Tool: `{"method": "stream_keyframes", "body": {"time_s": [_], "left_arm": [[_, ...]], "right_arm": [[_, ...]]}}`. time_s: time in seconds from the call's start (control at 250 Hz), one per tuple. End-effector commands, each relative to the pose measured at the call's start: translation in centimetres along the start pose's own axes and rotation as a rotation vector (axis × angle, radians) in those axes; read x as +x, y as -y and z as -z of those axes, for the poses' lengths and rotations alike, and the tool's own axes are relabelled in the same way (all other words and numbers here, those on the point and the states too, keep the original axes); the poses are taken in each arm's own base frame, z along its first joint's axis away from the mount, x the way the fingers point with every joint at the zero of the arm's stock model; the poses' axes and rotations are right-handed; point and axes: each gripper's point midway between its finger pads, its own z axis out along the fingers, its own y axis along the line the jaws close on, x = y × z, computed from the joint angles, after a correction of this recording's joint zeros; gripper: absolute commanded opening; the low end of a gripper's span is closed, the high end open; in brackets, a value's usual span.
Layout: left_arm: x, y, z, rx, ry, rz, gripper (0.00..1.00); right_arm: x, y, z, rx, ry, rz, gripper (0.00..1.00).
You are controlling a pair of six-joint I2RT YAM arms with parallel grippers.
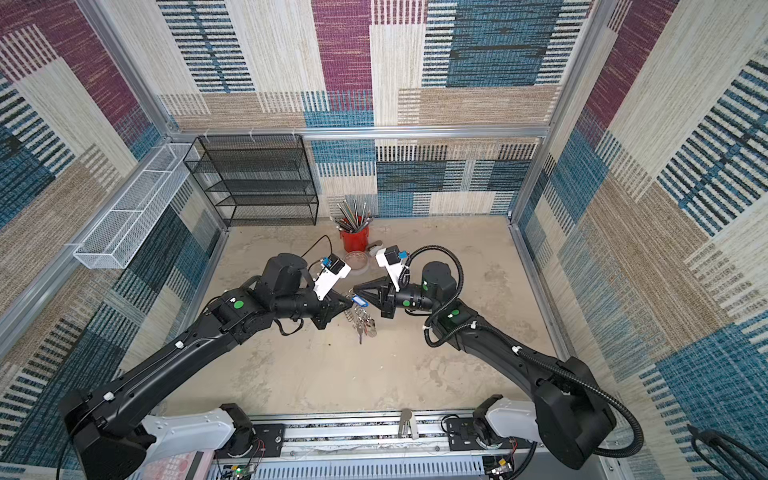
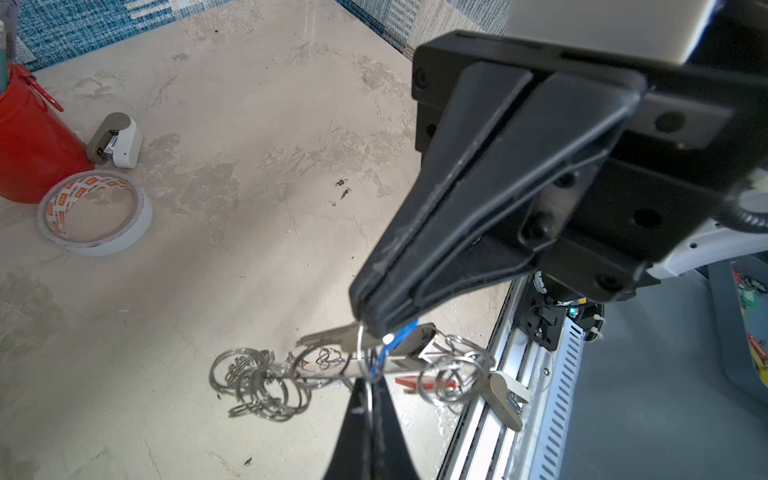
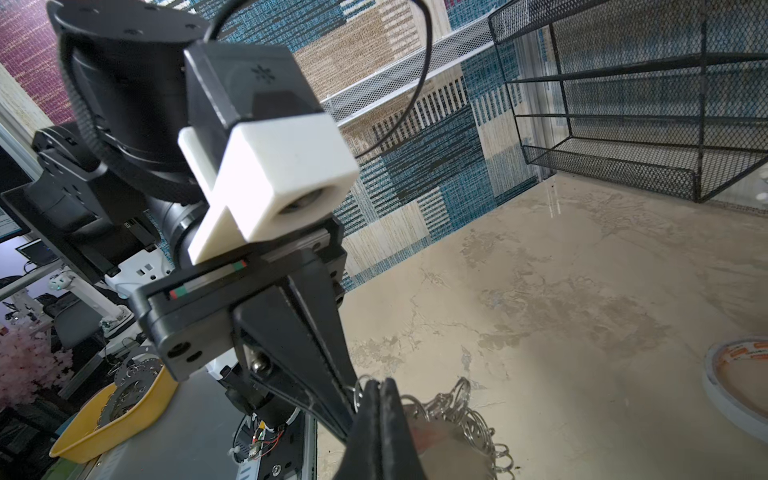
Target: Put the keys on the keyring
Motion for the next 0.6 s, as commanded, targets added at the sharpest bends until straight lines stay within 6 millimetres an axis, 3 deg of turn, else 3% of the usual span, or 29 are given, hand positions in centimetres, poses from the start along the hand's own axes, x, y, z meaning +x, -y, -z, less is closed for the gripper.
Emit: {"method": "stream_keyframes", "body": {"time_s": [0.0, 0.596], "left_arm": [[-1.64, 0.78, 0.12, 0.040, 0.062, -0.009, 0.00], [-1.90, 0.78, -0.46, 0.049, 0.020, 0.049, 0.00]], "right_arm": [[-0.28, 0.91, 0.06, 0.061, 0.013, 0.010, 0.00], [0.12, 1.03, -0.35, 0.126, -0.009, 0.064, 0.00]]}}
